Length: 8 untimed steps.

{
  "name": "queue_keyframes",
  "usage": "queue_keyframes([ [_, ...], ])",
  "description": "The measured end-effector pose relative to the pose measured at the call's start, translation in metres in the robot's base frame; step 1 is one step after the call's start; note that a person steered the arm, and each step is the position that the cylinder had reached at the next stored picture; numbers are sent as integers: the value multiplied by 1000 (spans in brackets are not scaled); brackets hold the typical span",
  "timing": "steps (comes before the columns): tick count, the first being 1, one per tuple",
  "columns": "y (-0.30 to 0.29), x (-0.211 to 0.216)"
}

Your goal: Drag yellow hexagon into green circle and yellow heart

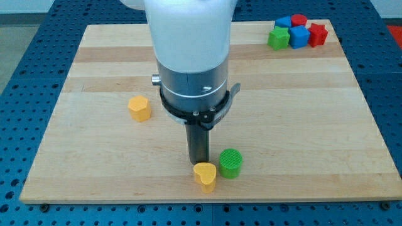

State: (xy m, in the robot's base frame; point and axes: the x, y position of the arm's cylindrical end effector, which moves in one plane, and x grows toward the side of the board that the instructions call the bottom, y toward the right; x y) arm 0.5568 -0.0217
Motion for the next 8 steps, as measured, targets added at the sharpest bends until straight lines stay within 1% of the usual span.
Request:
queue_keyframes([
  [1,-23,-28],
  [2,-24,-35],
  [3,-22,-71],
  [4,-27,-135],
  [5,-73,-174],
  [6,-130,-162],
  [7,-138,-127],
  [8,-90,-86],
])
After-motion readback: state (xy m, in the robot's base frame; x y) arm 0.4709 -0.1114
